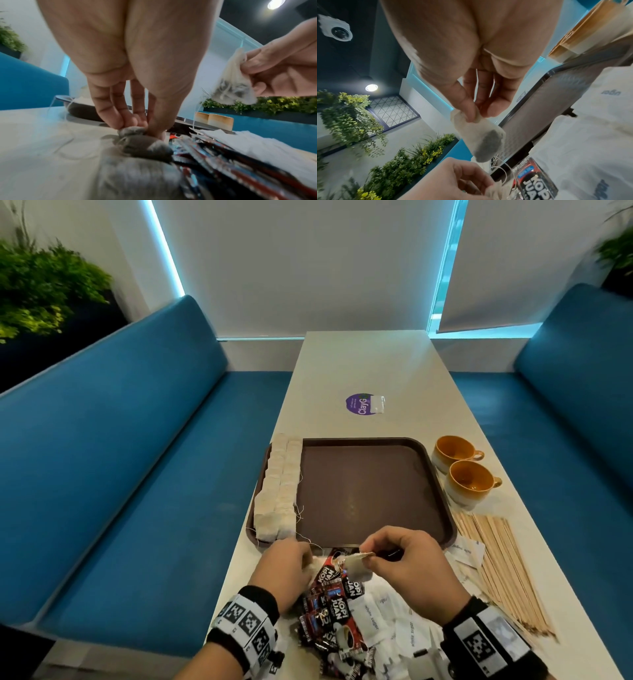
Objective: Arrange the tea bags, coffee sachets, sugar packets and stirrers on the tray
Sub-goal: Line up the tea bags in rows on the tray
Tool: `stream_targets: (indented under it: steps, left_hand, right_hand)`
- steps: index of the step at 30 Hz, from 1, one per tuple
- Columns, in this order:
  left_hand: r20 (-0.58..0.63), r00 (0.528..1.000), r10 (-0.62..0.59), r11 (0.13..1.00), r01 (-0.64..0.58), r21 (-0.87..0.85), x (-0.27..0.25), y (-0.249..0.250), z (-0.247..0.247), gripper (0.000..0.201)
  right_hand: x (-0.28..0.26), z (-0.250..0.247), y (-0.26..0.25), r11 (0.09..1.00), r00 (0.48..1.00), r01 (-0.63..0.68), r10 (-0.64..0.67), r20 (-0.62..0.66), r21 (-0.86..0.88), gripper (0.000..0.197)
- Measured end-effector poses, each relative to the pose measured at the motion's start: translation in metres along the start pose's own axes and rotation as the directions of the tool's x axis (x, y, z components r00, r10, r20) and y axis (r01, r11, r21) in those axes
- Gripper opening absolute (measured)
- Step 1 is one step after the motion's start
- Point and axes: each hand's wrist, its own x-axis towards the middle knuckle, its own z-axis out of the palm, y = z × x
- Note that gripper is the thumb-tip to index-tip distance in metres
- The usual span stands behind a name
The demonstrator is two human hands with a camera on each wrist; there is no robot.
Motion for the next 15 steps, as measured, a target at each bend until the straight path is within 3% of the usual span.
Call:
stream_targets:
  steps: [5, 10, 15]
  left_hand:
    - [-0.091, 0.993, -0.079, 0.971, 0.056, -0.231, -0.01, -0.008, -0.009, 0.008]
    - [-0.189, 0.971, -0.149, 0.859, 0.033, -0.511, -0.029, -0.015, -0.026, 0.012]
    - [-0.128, 0.99, -0.052, 0.759, -0.044, -0.649, -0.049, -0.009, -0.039, 0.013]
  right_hand:
    - [0.001, 0.005, -0.004, 1.0, 0.998, 0.017, -0.016, 0.069, -0.012, 0.023]
    - [0.002, 0.015, -0.014, 0.997, 0.985, 0.073, -0.067, 0.158, -0.036, 0.023]
    - [0.007, 0.033, -0.02, 0.991, 0.975, 0.123, -0.11, 0.192, -0.057, 0.026]
